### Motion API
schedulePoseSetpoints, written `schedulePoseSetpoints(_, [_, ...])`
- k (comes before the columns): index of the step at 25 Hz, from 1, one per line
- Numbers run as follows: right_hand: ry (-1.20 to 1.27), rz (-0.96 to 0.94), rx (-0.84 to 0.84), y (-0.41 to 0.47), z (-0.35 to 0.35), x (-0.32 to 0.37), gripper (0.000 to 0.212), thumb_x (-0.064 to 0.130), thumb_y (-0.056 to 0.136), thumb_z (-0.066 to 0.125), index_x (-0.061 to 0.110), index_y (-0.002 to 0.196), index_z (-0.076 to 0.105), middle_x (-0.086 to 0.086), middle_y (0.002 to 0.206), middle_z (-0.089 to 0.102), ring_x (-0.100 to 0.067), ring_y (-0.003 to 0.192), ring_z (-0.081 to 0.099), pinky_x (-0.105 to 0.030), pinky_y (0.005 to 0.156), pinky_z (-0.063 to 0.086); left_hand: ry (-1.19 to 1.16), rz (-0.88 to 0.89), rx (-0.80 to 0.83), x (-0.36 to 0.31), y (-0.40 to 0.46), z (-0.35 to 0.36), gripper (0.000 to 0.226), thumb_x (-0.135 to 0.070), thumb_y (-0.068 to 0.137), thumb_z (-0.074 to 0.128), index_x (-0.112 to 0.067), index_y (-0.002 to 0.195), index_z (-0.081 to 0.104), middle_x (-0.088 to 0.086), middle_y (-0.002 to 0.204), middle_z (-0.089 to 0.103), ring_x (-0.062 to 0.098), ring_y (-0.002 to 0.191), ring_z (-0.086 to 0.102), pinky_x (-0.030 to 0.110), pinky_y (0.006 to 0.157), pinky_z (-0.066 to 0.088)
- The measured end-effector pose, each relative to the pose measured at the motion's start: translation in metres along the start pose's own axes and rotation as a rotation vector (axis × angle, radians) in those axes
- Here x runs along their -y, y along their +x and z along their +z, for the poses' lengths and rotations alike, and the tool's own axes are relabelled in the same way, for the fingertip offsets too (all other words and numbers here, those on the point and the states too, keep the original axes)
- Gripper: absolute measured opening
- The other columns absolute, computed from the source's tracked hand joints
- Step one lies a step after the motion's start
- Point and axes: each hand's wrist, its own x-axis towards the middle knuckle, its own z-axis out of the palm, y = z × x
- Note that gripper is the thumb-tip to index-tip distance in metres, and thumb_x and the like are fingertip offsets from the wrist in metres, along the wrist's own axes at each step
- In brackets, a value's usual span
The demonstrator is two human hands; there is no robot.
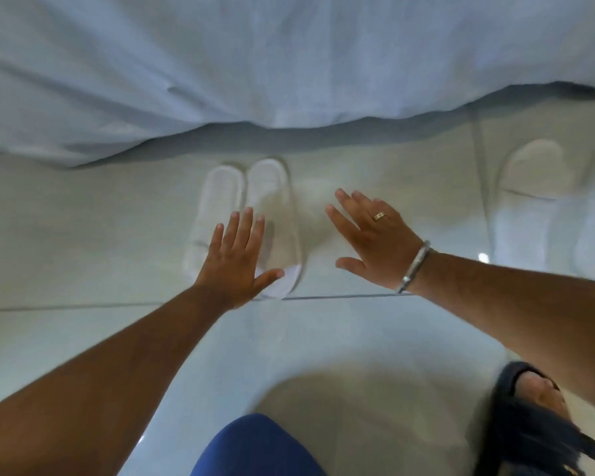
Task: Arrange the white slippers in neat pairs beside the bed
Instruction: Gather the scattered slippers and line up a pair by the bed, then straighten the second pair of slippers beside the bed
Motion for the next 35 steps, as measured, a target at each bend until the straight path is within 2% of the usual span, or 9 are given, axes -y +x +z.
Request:
schedulePoseSetpoints(4, [-0.197, 0.121, 0.13, -0.125, -0.033, -0.137, 0.089, 0.052, 0.074, 0.068, 0.011, 0.145, 0.032, -0.021, 0.153, 0.031, -0.042, 0.135, 0.038, -0.056, 0.105, 0.036, -0.049, 0.264, -0.016, -0.156, 0.081, 0.004, 0.095, -0.076, 0.088, 0.015, -0.014, 0.156, -0.009, 0.015, 0.164, -0.014, 0.034, 0.151, -0.013, 0.05, 0.123, 0.001])
schedulePoseSetpoints(9, [-0.114, 0.762, 0.197, -0.253, -0.009, -0.277, 0.085, 0.051, 0.084, 0.057, 0.01, 0.148, 0.02, -0.019, 0.157, 0.022, -0.038, 0.139, 0.03, -0.049, 0.111, 0.031, -0.099, 0.434, 0.022, -0.327, 0.159, 0.004, 0.088, -0.064, 0.095, 0.031, -0.016, 0.156, -0.011, 0.011, 0.164, -0.019, 0.03, 0.15, -0.018, 0.047, 0.124, -0.002])
schedulePoseSetpoints(11, [-0.062, 0.878, 0.173, -0.279, 0.009, -0.31, 0.085, 0.048, 0.084, 0.061, 0.006, 0.147, 0.024, -0.023, 0.155, 0.025, -0.043, 0.137, 0.032, -0.052, 0.109, 0.032, -0.049, 0.486, 0.034, -0.379, 0.188, 0.009, 0.083, -0.059, 0.097, 0.032, -0.016, 0.156, -0.009, 0.01, 0.164, -0.018, 0.028, 0.151, -0.016, 0.046, 0.124, -0.001])
schedulePoseSetpoints(17, [0.056, 0.692, 0.174, -0.262, 0.044, -0.335, 0.08, 0.047, 0.085, 0.057, 0.006, 0.146, 0.026, -0.018, 0.158, 0.019, -0.034, 0.143, 0.024, -0.045, 0.112, 0.03, 0.002, 0.293, 0.101, -0.419, 0.228, 0.021, 0.079, -0.05, 0.101, 0.033, -0.01, 0.156, -0.009, 0.011, 0.165, -0.018, 0.027, 0.151, -0.015, 0.04, 0.123, -0.005])
schedulePoseSetpoints(24, [0.099, 0.63, 0.131, -0.245, 0.063, -0.313, 0.079, 0.056, 0.083, 0.052, 0.009, 0.143, 0.031, -0.02, 0.152, 0.03, -0.034, 0.139, 0.031, -0.045, 0.104, 0.043, 0.017, 0.349, 0.033, -0.443, 0.255, 0.023, 0.076, -0.039, 0.103, 0.035, -0.006, 0.155, -0.01, 0.015, 0.164, -0.016, 0.032, 0.151, -0.012, 0.04, 0.122, -0.002])
schedulePoseSetpoints(28, [-0.011, 0.566, -0.085, -0.237, 0.038, -0.357, 0.043, 0.038, 0.086, 0.047, 0.016, 0.121, 0.055, -0.014, 0.117, 0.062, -0.038, 0.097, 0.061, -0.045, 0.076, 0.05, -0.065, 0.325, 0.033, -0.447, 0.248, 0.021, 0.076, -0.042, 0.102, 0.035, -0.013, 0.156, -0.01, 0.01, 0.164, -0.019, 0.03, 0.151, -0.014, 0.039, 0.119, -0.005])
schedulePoseSetpoints(30, [-0.039, 0.52, -0.153, -0.218, 0.02, -0.39, 0.043, 0.018, 0.081, 0.046, 0.018, 0.123, 0.056, -0.016, 0.124, 0.06, -0.04, 0.102, 0.059, -0.047, 0.079, 0.049, -0.066, 0.375, 0.033, -0.465, 0.226, 0.03, 0.072, -0.041, 0.102, 0.036, -0.017, 0.156, -0.004, 0.012, 0.165, -0.013, 0.033, 0.151, -0.009, 0.044, 0.121, 0.001])
schedulePoseSetpoints(32, [-0.002, 0.351, 0.004, -0.185, 0.006, -0.413, 0.059, 0.004, 0.082, 0.045, 0.023, 0.138, 0.045, -0.008, 0.15, 0.041, -0.035, 0.13, 0.043, -0.047, 0.1, 0.041, 0.033, 0.473, 0.064, -0.482, 0.204, 0.042, 0.065, -0.041, 0.102, 0.034, -0.02, 0.156, 0.006, 0.016, 0.165, -0.002, 0.038, 0.151, -0.001, 0.052, 0.122, 0.008])
schedulePoseSetpoints(35, [0.063, 0.24, 0.359, -0.141, 0.002, -0.426, 0.066, 0.005, 0.089, 0.041, 0.039, 0.144, 0.029, 0.01, 0.159, 0.02, -0.021, 0.146, 0.017, -0.041, 0.119, 0.018, 0.097, 0.501, 0.082, -0.486, 0.2, 0.045, 0.058, -0.044, 0.103, 0.028, -0.027, 0.156, 0.012, 0.012, 0.166, 0.002, 0.038, 0.151, 0.0, 0.055, 0.122, 0.004])
